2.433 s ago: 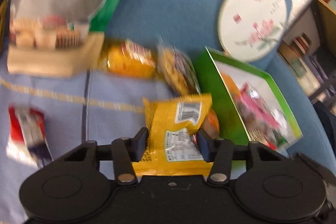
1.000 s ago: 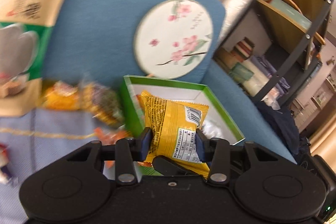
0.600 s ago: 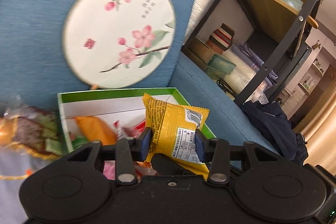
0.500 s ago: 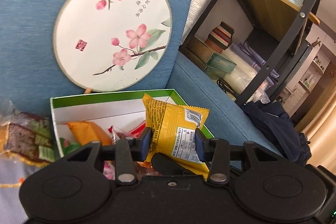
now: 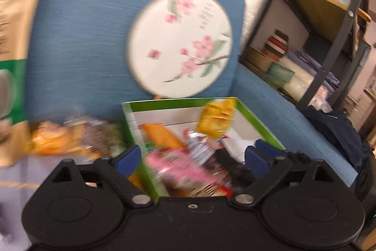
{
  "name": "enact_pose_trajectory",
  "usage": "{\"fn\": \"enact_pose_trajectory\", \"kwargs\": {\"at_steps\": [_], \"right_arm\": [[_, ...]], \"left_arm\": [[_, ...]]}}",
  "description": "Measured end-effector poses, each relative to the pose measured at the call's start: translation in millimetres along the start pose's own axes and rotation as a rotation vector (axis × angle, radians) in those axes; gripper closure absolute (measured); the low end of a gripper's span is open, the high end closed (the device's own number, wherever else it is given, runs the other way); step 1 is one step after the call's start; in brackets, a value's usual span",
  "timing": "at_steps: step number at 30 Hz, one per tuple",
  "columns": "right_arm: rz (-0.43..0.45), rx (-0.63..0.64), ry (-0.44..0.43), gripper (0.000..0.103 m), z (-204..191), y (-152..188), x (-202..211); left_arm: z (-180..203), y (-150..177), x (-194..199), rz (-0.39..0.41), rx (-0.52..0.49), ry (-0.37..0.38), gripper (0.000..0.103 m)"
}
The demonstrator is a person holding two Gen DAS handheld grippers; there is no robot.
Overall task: Organize snacks
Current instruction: 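Carry the yellow chip bag into the green box and open both grippers, then reach both grippers to the red-and-white triangular candy and close on it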
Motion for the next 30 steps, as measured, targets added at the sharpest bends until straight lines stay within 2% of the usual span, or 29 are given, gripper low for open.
{"fn": "enact_pose_trajectory", "kwargs": {"at_steps": [3,5,10,15,18,23,26,27,28,29,30], "right_arm": [[0.013,-0.002,-0.065,0.0,-14,-5,13],[0.006,-0.01,-0.139,0.0,-28,-7,17],[-0.02,0.111,-0.292,0.0,-78,-2,26],[-0.068,0.164,-0.436,0.0,-112,7,28],[-0.106,0.165,-0.511,0.0,-124,12,26],[-0.112,0.178,-0.561,0.0,-133,19,28],[-0.13,0.204,-0.577,0.0,-139,23,26],[-0.134,0.22,-0.584,0.0,-141,25,26],[-0.138,0.231,-0.59,0.0,-143,26,26],[-0.14,0.24,-0.6,0.0,-145,27,27],[-0.139,0.246,-0.61,0.0,-147,28,28]], "left_arm": [[-23,9,26,0.011,0.054,-0.039,0.0],[-39,17,41,0.011,0.102,-0.07,0.0],[-80,38,80,0.039,0.201,-0.161,0.0],[-113,57,110,0.048,0.202,-0.272,0.0],[-132,58,122,0.076,0.204,-0.339,0.0],[-167,41,121,0.128,0.275,-0.349,0.0],[-187,34,108,0.119,0.325,-0.333,0.001],[-193,33,102,0.097,0.35,-0.329,0.016],[-198,33,96,0.069,0.373,-0.316,0.023],[-203,32,90,0.045,0.389,-0.313,0.034],[-205,33,86,0.031,0.394,-0.321,0.049]]}}
Point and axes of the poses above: each gripper's, at about its wrist camera, not at the fingertips, and x roughly against the way its jaws point, z to its right, y to its underside, the point moved 3 cm from there along -x, roughly the way its jaws point, and after that the axes turned 10 degrees about x, right-handed, at the moved point
